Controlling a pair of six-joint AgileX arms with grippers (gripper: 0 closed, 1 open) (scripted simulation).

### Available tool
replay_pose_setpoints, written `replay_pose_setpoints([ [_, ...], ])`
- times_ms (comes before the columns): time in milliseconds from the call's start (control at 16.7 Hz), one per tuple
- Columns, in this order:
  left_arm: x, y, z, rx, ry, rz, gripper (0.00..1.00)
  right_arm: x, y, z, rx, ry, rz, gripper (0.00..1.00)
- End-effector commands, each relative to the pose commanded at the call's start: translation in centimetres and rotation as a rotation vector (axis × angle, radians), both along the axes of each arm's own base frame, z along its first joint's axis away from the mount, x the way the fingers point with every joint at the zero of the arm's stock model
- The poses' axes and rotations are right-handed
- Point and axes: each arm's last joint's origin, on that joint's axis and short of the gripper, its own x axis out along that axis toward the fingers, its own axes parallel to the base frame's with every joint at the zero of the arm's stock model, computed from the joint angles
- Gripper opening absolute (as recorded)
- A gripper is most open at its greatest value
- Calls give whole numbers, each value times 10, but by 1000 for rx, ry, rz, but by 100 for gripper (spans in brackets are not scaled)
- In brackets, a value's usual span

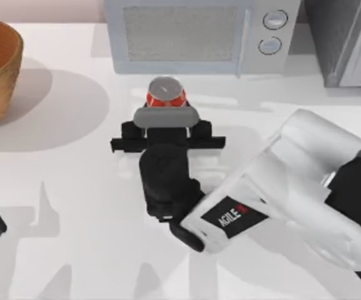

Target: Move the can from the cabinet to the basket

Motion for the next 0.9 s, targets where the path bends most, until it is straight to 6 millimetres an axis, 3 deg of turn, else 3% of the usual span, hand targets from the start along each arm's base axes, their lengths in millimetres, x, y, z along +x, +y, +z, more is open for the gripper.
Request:
replay_pose_setpoints([
  [300, 0, 0, 0, 0, 0, 0, 100, 2, -2, -4, -8, 8, -3, 0],
  [660, 0, 0, 0, 0, 0, 0, 100, 22, 0, -10, -1, 0, 0, 0],
  [900, 0, 0, 0, 0, 0, 0, 100, 23, 0, -10, 0, 0, 0, 0],
])
